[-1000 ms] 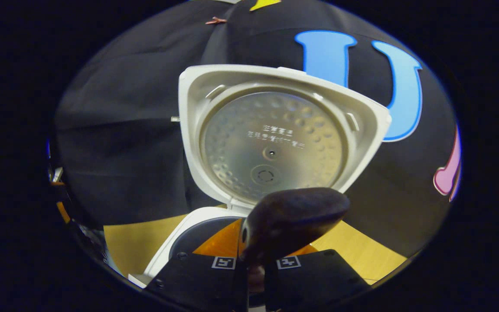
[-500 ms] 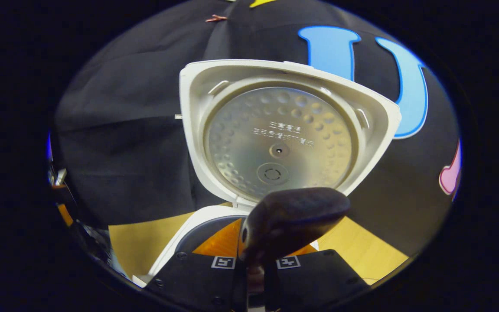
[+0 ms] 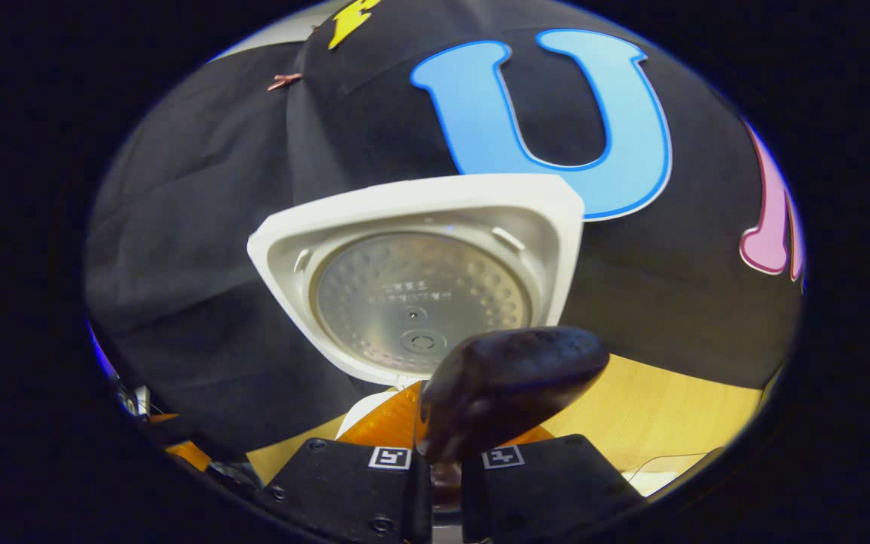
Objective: Close the left gripper, press the button to open the rice cooker; take a wooden spoon from the chopstick holder with the right hand, scoop a spoonful of rice and pour it into the rice cooker, then put the wooden spoon back into the chopstick holder.
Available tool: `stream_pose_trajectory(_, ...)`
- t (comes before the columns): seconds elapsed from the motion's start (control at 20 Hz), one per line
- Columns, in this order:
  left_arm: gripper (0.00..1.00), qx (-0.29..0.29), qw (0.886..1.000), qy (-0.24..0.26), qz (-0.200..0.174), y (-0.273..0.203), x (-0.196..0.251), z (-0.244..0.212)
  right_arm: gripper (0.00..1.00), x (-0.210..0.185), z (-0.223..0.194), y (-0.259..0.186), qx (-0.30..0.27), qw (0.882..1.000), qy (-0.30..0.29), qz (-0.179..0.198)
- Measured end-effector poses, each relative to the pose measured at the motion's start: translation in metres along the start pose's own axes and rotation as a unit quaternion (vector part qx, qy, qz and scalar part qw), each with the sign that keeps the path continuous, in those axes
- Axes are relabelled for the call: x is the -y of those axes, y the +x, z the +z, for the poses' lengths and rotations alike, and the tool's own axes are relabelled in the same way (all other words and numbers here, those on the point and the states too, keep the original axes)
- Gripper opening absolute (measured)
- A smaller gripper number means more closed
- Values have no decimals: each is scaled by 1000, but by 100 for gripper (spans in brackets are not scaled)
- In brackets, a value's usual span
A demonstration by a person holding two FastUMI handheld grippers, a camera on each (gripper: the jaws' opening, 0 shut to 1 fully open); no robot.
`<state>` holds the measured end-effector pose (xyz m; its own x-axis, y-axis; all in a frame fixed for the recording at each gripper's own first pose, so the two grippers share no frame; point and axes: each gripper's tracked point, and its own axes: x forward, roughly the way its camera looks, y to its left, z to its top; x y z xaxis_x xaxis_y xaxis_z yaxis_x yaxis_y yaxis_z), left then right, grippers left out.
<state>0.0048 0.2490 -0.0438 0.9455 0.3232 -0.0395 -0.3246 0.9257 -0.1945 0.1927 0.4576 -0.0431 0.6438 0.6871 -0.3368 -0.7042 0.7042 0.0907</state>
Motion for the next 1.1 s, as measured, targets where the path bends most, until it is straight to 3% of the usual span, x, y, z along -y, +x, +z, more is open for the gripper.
stream_pose_trajectory(0.05, 91, -1, 1000, 0, -9, 3, 6, 0, 8, 6, 4, -6, 1, 1000, 10, -4)
stream_pose_trajectory(0.1, 95, -5, 1000, -1, -17, 7, 14, -1, 7, 10, 8, -13, 4, 1000, 22, -6)
stream_pose_trajectory(0.35, 91, -17, 998, 8, -55, 17, 54, -5, 7, 50, 28, -55, 28, 996, 82, -22)
stream_pose_trajectory(0.4, 95, -18, 998, 13, -64, 19, 63, -4, 7, 62, 31, -66, 31, 995, 88, -29)
stream_pose_trajectory(0.45, 91, -18, 997, 16, -73, 22, 75, -4, 7, 74, 32, -77, 34, 994, 98, -37)
stream_pose_trajectory(0.85, 95, -20, 991, 42, -122, 38, 153, 8, 7, 203, 27, -172, 76, 978, 131, -143)
stream_pose_trajectory(0.9, 91, -20, 991, 48, -126, 38, 160, 9, 7, 222, 24, -190, 78, 975, 132, -161)
stream_pose_trajectory(0.95, 95, -20, 990, 53, -129, 39, 168, 11, 7, 241, 19, -206, 81, 972, 133, -178)
stream_pose_trajectory(1.1, 95, -25, 988, 63, -138, 38, 188, 9, 7, 294, 1, -249, 88, 959, 143, -228)
